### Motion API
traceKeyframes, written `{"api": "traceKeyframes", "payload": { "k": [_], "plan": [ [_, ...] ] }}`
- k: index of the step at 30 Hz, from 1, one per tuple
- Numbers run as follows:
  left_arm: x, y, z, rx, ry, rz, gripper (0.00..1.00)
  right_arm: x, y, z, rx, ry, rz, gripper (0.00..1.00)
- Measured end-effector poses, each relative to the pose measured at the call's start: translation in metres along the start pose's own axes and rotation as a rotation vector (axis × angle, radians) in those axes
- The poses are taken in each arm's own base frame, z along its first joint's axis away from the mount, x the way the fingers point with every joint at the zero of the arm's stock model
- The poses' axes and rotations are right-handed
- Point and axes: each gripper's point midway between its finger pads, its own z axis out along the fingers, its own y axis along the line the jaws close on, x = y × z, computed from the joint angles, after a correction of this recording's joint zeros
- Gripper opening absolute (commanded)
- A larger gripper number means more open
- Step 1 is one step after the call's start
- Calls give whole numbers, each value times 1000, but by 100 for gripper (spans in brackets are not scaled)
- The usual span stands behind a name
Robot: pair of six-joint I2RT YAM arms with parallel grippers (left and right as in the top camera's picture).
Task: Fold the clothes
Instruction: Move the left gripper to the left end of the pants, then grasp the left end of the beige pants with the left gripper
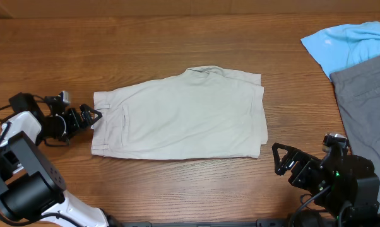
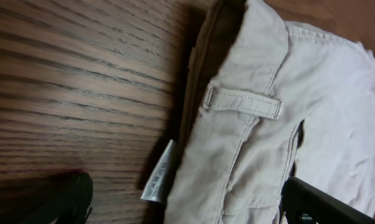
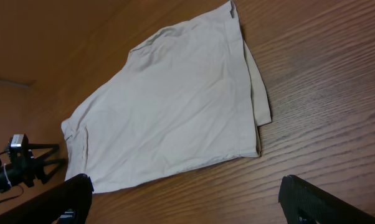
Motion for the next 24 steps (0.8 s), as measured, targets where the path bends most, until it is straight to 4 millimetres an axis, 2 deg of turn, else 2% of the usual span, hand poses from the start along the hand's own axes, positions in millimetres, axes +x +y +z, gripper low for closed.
{"api": "traceKeyframes", "payload": {
  "k": [11, 20, 22, 23, 24],
  "plan": [
    [-2, -6, 5, 93, 15, -14, 100, 0, 0, 0, 0, 0, 0, 100],
    [3, -39, 28, 218, 88, -1, 99, 0, 0, 0, 0, 0, 0, 100],
    [5, -45, 34, 235, 106, 5, 91, 0, 0, 0, 1, 0, 0, 100],
    [6, -47, 35, 238, 112, 10, 83, 0, 0, 0, 0, 0, 0, 100],
    [8, -48, 37, 239, 120, 13, 69, 0, 0, 0, 0, 0, 0, 100]
  ]
}}
